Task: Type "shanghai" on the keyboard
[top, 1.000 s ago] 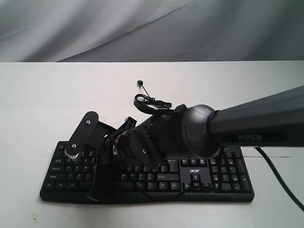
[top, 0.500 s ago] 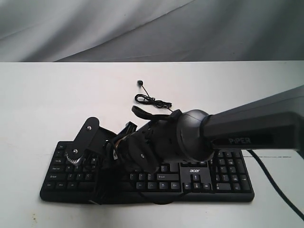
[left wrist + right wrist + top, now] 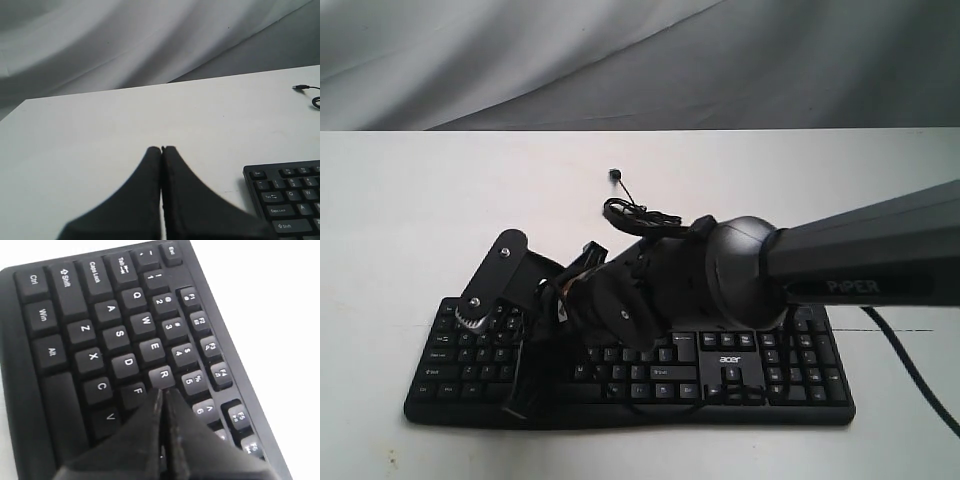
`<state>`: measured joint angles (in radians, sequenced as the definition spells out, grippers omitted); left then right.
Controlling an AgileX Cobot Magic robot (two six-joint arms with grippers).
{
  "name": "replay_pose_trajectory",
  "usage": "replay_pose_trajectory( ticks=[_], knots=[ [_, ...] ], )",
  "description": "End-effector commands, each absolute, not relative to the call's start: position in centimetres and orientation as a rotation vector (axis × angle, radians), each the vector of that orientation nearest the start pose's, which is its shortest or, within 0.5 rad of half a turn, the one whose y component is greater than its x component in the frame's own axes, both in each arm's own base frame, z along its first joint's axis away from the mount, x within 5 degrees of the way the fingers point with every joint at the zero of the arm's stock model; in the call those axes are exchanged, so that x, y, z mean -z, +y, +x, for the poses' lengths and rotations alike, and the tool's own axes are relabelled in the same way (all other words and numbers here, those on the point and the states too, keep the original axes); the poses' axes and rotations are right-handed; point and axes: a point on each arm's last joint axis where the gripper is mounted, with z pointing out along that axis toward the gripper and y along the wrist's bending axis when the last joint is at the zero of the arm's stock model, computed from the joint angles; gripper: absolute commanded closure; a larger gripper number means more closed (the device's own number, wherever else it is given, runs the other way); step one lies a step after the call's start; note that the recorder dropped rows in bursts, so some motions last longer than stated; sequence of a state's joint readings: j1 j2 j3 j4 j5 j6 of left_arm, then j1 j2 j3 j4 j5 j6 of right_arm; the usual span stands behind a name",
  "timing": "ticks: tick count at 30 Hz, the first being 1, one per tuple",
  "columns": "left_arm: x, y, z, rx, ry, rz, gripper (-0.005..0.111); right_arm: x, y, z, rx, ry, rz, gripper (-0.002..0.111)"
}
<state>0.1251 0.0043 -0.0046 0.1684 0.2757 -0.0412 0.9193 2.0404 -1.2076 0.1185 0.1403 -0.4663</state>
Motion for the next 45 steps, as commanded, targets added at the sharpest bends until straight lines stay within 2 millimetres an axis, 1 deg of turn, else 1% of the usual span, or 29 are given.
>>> replay_pose_trajectory(
  ticks=[1, 6, 13, 21, 34, 40, 45],
  knots=[
    [-18.9, 1.0, 5.4, -0.208, 1.750, -0.034, 0.107, -14.2, 32.7, 25.6, -0.264, 1.995, -1.447, 0.108],
    [-18.9, 1.0, 5.4, -0.208, 1.750, -0.034, 0.107, -14.3, 31.7, 25.2, -0.261, 2.015, -1.438, 0.108],
    [-18.9, 1.0, 5.4, -0.208, 1.750, -0.034, 0.107, -14.3, 31.9, 25.1, -0.263, 2.009, -1.441, 0.108],
    [-18.9, 1.0, 5.4, -0.208, 1.750, -0.034, 0.107, -13.2, 31.2, 24.7, -0.254, 2.034, -1.448, 0.108],
    [-18.9, 1.0, 5.4, -0.208, 1.750, -0.034, 0.107, -13.3, 31.3, 24.9, -0.262, 2.001, -1.417, 0.108],
    [-18.9, 1.0, 5.4, -0.208, 1.750, -0.034, 0.107, -12.2, 31.4, 25.0, -0.257, 2.020, -1.423, 0.108],
    [-18.9, 1.0, 5.4, -0.208, 1.750, -0.034, 0.107, -12.1, 31.4, 25.0, -0.258, 2.021, -1.421, 0.108]
  ],
)
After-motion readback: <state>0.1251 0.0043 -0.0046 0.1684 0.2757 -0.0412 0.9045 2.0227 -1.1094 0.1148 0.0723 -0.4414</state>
